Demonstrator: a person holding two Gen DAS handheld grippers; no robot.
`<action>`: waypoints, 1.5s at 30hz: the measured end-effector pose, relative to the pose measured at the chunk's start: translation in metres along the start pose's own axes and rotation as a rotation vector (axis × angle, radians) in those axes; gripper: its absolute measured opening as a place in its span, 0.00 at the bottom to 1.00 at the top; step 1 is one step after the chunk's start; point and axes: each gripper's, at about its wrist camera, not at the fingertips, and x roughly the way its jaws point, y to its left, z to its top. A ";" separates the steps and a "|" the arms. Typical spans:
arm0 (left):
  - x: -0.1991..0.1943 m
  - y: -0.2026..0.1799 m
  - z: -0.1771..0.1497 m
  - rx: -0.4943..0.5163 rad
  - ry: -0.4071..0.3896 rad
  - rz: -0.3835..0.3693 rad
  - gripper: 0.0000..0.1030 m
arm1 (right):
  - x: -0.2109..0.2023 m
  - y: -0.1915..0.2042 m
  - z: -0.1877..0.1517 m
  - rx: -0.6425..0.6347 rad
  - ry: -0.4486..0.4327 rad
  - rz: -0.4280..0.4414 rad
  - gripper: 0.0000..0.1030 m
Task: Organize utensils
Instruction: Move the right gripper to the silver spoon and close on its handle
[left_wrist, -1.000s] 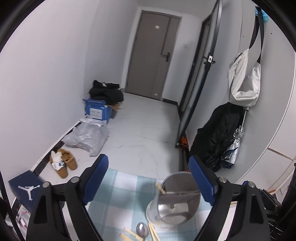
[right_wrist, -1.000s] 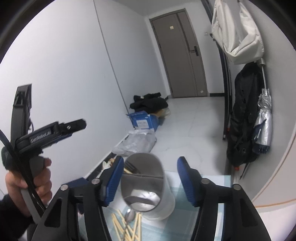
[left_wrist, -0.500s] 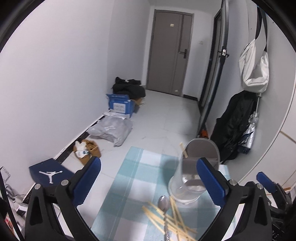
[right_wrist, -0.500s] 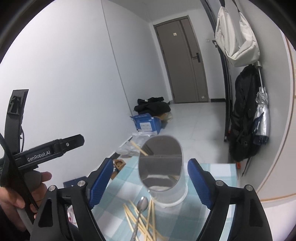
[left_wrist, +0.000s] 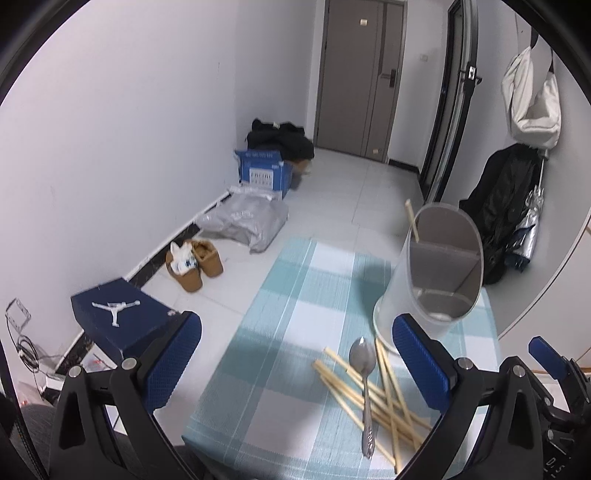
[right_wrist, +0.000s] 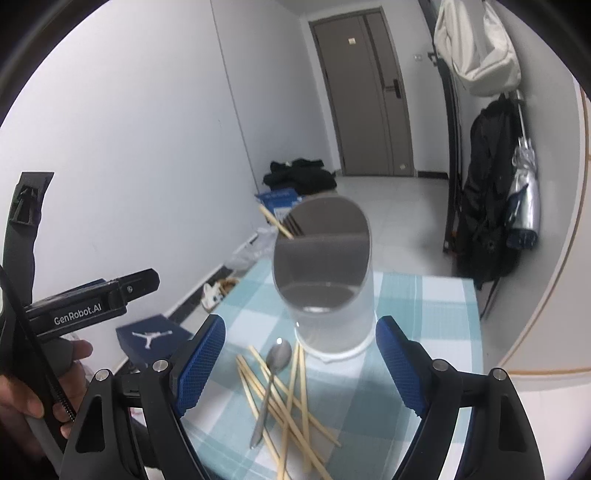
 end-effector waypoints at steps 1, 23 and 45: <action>0.003 0.001 -0.003 0.000 0.011 -0.001 0.99 | 0.003 0.000 -0.003 0.002 0.015 -0.006 0.81; 0.070 0.042 -0.017 -0.114 0.246 -0.055 0.99 | 0.105 0.004 -0.040 -0.002 0.326 -0.001 0.81; 0.092 0.086 -0.014 -0.244 0.302 -0.026 0.99 | 0.163 0.046 -0.048 -0.041 0.464 0.034 0.55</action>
